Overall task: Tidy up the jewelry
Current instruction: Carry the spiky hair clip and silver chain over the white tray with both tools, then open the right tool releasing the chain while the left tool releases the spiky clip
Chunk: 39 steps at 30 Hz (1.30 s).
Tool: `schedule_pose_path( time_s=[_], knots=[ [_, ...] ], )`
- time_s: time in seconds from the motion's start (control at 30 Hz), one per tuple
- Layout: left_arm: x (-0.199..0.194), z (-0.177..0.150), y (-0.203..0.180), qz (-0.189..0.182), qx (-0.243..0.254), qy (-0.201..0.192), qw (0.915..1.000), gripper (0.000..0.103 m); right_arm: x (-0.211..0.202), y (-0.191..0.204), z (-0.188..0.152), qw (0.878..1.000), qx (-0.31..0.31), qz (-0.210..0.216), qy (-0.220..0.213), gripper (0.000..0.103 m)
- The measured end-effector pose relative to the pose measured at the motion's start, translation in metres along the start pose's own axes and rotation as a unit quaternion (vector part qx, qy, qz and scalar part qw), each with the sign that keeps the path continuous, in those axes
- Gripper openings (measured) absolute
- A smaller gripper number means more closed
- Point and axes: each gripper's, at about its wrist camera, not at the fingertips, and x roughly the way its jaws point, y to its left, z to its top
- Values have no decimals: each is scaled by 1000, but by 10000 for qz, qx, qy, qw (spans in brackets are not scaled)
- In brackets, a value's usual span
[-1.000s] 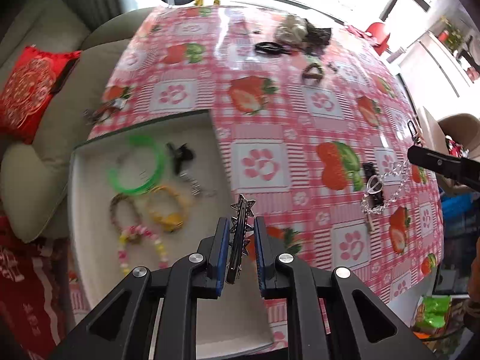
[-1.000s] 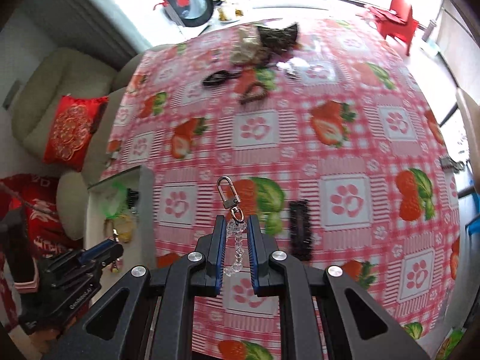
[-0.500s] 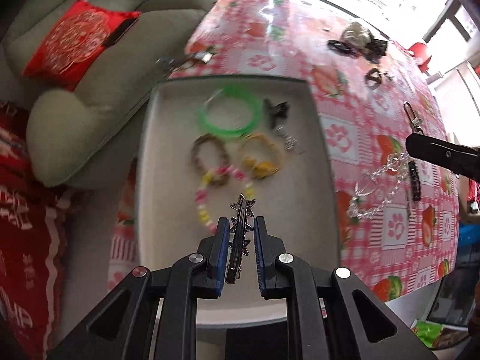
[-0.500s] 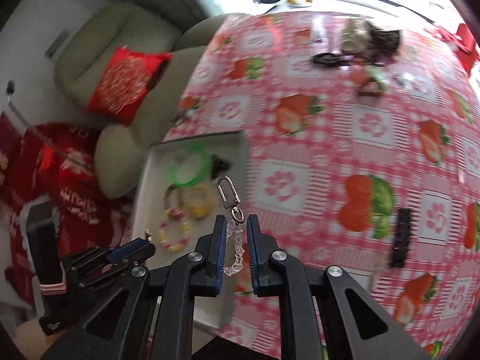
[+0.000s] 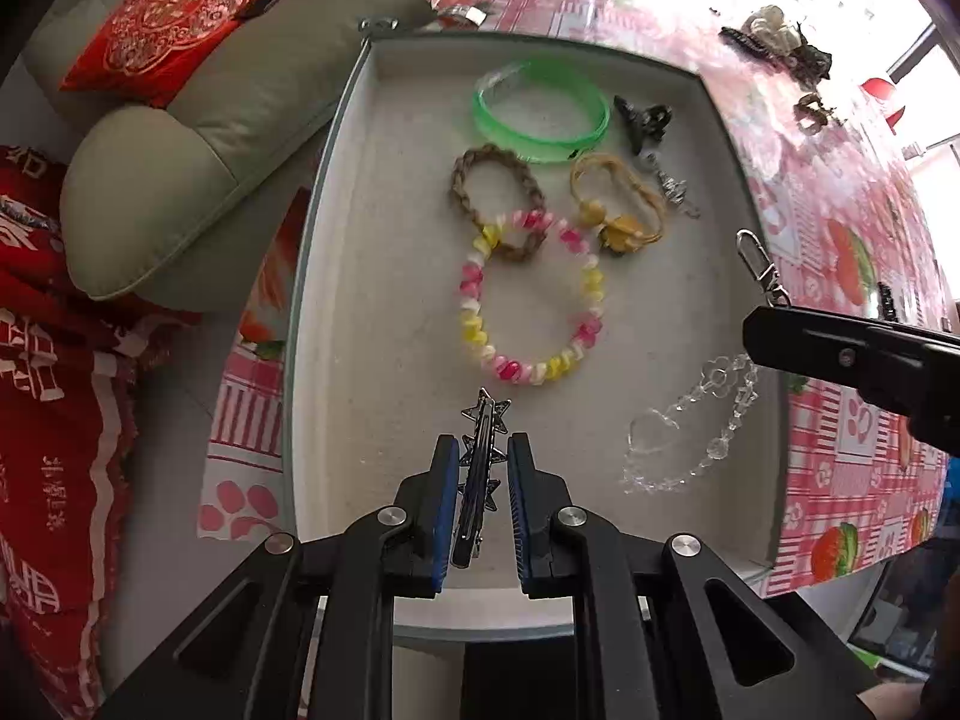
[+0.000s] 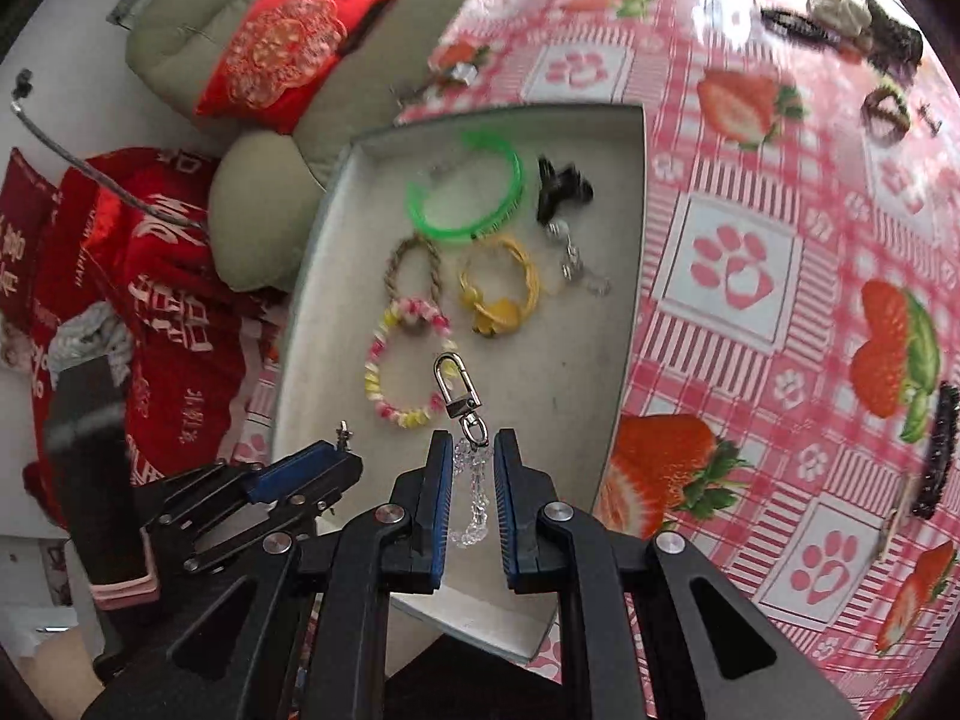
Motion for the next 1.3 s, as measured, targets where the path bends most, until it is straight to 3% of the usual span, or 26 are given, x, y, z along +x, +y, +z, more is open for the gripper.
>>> schedule_pose_path(
  time_s=[0.53, 0.87, 1.1, 1.3],
  knots=[
    [20, 25, -7, 223, 108, -160, 9996, 23, 49, -16, 32, 9972, -140, -711, 181, 15],
    [19, 27, -10, 293, 120, -129, 9994, 23, 56, -11, 41, 9963, -266, -797, 178, 16],
    [17, 27, -13, 323, 130, -90, 9994, 23, 57, -14, 42, 9977, -154, -609, 266, 17],
    [12, 27, -15, 371, 118, -106, 9992, 23, 45, -13, 40, 9991, -143, -379, 139, 43]
  ],
)
